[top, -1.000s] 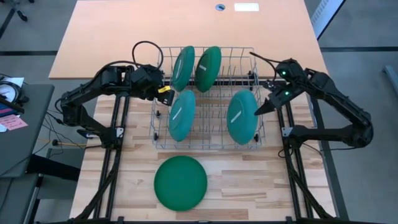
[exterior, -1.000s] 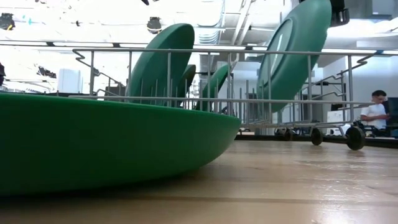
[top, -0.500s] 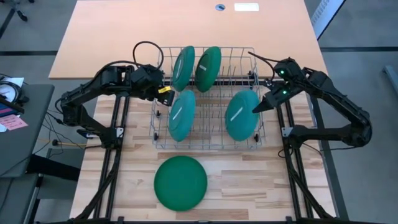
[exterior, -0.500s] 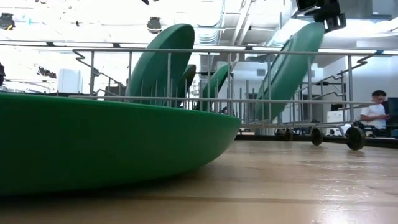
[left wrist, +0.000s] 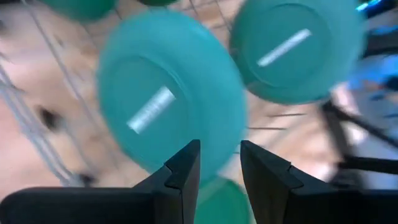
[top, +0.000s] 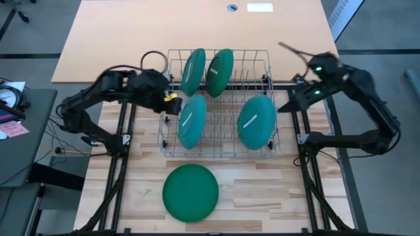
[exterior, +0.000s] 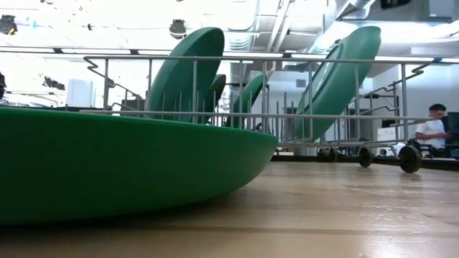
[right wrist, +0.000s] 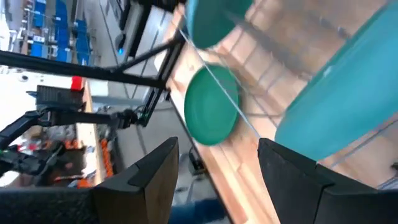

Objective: Sort dishes
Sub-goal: Put the green plate into the dish rack

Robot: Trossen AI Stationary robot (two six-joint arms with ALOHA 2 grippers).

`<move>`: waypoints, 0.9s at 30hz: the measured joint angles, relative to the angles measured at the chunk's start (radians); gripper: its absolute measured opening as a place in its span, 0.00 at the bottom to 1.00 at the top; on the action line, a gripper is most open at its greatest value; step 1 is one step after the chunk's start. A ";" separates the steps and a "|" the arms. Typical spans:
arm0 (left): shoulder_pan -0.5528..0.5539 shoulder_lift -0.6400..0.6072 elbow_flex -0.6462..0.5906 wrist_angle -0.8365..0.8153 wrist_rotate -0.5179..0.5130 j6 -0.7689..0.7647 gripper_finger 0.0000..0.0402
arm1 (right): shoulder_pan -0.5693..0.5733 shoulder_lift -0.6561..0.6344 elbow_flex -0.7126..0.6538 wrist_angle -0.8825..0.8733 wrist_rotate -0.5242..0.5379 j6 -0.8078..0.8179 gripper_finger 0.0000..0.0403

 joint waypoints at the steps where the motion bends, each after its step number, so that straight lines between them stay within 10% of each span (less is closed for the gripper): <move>1: -0.016 -0.009 0.008 0.009 0.007 -0.048 0.27 | 0.000 0.000 0.035 -0.009 0.018 -0.008 0.56; 11: -0.325 -0.054 0.021 0.371 -0.029 -0.118 0.27 | 0.000 -0.003 0.249 0.039 0.274 -0.047 0.56; 27: -0.787 0.242 0.011 0.239 0.014 -0.966 0.27 | 0.000 0.000 0.247 0.028 0.353 -0.252 0.56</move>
